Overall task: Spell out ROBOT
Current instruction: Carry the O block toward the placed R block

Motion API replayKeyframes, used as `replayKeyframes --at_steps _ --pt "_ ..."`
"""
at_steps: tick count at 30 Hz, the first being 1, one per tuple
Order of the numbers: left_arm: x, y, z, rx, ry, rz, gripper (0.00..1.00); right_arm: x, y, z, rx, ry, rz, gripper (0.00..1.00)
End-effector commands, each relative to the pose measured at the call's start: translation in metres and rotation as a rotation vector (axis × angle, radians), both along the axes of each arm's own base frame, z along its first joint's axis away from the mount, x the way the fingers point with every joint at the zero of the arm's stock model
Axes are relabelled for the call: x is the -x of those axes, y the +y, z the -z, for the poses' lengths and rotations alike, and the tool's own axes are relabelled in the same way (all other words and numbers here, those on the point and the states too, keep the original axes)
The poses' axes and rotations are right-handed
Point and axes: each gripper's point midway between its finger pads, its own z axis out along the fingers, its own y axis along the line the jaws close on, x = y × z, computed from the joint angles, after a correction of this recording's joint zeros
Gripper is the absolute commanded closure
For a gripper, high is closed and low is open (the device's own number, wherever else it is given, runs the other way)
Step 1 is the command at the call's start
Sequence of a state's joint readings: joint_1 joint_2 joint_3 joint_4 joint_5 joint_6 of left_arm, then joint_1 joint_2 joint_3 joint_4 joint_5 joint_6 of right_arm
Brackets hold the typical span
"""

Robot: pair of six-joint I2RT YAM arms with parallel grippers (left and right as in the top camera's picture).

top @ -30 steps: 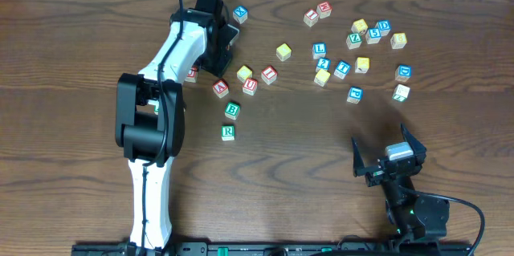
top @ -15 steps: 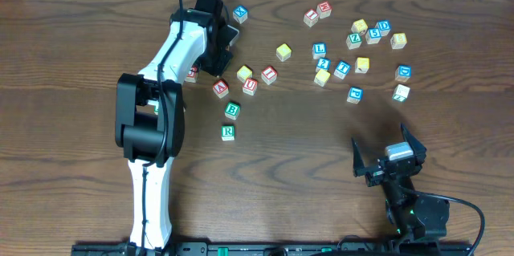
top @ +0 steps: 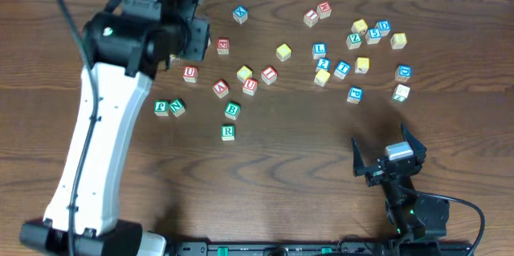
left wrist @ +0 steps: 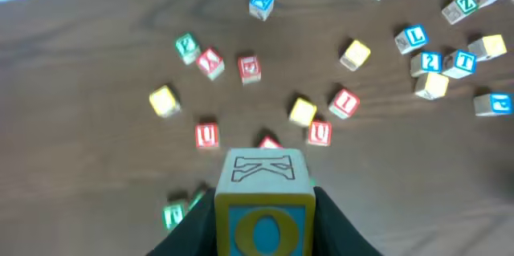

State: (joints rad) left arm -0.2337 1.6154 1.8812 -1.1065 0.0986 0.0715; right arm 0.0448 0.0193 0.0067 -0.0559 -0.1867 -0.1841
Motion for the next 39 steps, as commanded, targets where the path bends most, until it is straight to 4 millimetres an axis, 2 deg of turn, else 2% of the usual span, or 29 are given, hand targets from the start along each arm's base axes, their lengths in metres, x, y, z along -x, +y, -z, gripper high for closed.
replayKeyframes --at_steps 1,4,7,10,11,13,17,20,26,33,39 --pt "0.029 0.000 -0.006 0.072 0.064 -0.103 0.93 0.000 -0.002 0.001 -0.014 0.007 0.007 0.01" --pt "0.050 -0.012 0.020 0.039 0.174 -0.068 0.92 0.000 -0.002 0.001 -0.014 0.007 0.007 0.01" --pt "0.067 -0.036 0.064 -0.006 0.268 0.007 0.92 0.000 -0.002 0.001 -0.014 0.007 0.007 0.01" --pt "0.083 -0.072 0.123 -0.009 0.332 0.049 0.92 0.000 -0.002 0.001 -0.014 0.007 0.007 0.01" --pt "0.092 -0.091 0.149 0.003 0.343 0.062 0.92 0.000 -0.002 0.001 -0.014 0.007 0.007 0.01" --pt "0.106 -0.117 0.180 0.027 0.339 0.073 0.92 0.000 -0.002 0.001 -0.014 0.007 0.007 0.01" --pt "0.118 -0.126 0.215 -0.010 0.271 -0.038 0.92 0.000 -0.002 0.001 -0.014 0.007 0.007 0.01" --pt "0.122 -0.125 0.223 -0.030 0.247 -0.074 0.92 0.000 -0.002 0.001 -0.014 0.007 0.007 0.01" --pt "0.116 -0.103 0.230 -0.103 0.200 -0.204 0.92 0.000 -0.002 0.001 -0.014 0.007 0.007 0.01" --pt "0.137 -0.082 0.269 -0.154 0.243 -0.206 0.92 0.000 -0.002 0.001 -0.014 0.007 0.007 0.01" --pt "0.132 -0.087 0.267 -0.102 0.227 -0.253 0.92 0.000 -0.002 0.001 -0.014 0.007 0.007 0.01"
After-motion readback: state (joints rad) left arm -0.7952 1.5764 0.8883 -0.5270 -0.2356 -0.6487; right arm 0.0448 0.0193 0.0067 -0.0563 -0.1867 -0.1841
